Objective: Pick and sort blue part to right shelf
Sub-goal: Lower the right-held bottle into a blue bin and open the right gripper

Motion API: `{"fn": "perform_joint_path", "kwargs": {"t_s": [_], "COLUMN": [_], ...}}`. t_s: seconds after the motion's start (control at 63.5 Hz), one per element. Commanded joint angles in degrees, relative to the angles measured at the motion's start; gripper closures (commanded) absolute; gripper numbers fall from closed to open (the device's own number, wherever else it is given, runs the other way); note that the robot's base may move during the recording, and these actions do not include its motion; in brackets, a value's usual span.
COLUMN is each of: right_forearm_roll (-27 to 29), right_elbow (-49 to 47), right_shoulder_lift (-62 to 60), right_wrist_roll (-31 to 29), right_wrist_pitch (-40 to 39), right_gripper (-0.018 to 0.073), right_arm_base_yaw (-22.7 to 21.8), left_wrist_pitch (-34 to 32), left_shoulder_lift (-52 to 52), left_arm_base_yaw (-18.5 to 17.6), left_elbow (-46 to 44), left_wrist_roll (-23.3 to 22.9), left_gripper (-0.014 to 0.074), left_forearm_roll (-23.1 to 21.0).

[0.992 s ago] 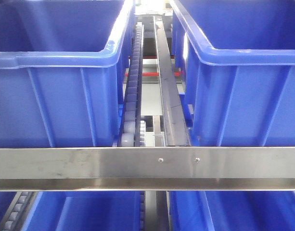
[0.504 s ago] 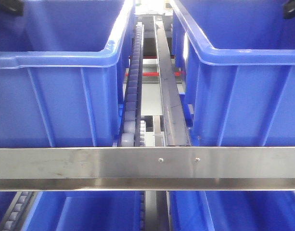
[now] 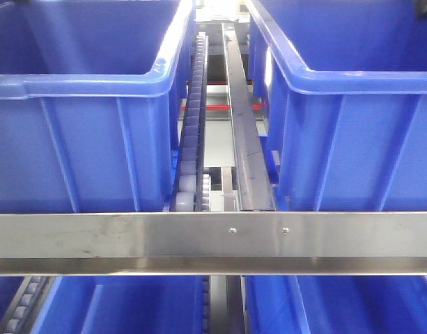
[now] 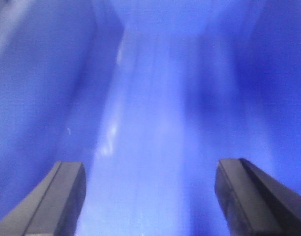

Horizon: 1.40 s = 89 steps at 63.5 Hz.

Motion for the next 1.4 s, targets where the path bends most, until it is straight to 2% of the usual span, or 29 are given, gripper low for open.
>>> {"fn": "perform_joint_path", "kwargs": {"t_s": [0.0,0.079,0.252,0.347,0.457,0.63,0.788,0.961,1.118,1.386], "right_forearm_roll": [-0.52,-0.52,0.27,3.18,3.26,3.09,3.09,3.09,3.09,3.09], "right_elbow": [-2.29,-2.29,-2.29,-2.29,-1.66,2.49,8.58,15.34,20.23,21.90], "right_shoulder_lift": [-3.82,-5.69,-7.93,-8.30,-9.63,-14.54,-21.80,-30.29,-38.08,-44.17], "right_wrist_roll": [-0.31,-0.31,-0.12,0.66,0.66,0.61,0.61,0.61,0.61,0.61], "right_wrist_pitch": [-3.61,-2.74,-2.47,-1.59,1.16,0.00,-1.59,-2.08,-1.59,-1.59], "right_gripper": [0.0025,0.0160,0.0515,0.0504,0.0504,0.0504,0.0504,0.0504,0.0504,0.0504], "right_arm_base_yaw": [-0.18,-0.18,-0.18,-0.18,-0.36,-0.36,-0.36,-0.36,-0.36,-0.36], "left_wrist_pitch": [-4.80,-4.91,-4.91,-4.16,-4.52,-4.54,-3.22,1.00,1.12,1.12], "left_shoulder_lift": [-3.48,-5.60,-7.91,-8.70,-10.74,-18.37,-27.91,-39.22,-47.35,-50.67], "left_arm_base_yaw": [-0.35,-0.35,-0.35,-0.35,1.92,8.76,12.78,13.03,13.03,13.03], "left_elbow": [-2.22,-2.22,-2.22,-2.08,-0.16,5.86,13.01,19.66,24.78,28.46], "left_wrist_roll": [-0.14,-0.14,-0.14,-0.14,-0.14,-0.14,-0.14,-0.14,-0.14,-0.14], "left_gripper": [0.0335,0.0480,0.0462,0.0462,0.0462,0.0462,0.0462,0.0462,0.0462,0.0462], "left_forearm_roll": [-0.32,-0.32,-0.32,-3.56,-6.55,-6.67,-6.67,-6.67,-6.67,-6.67]}}
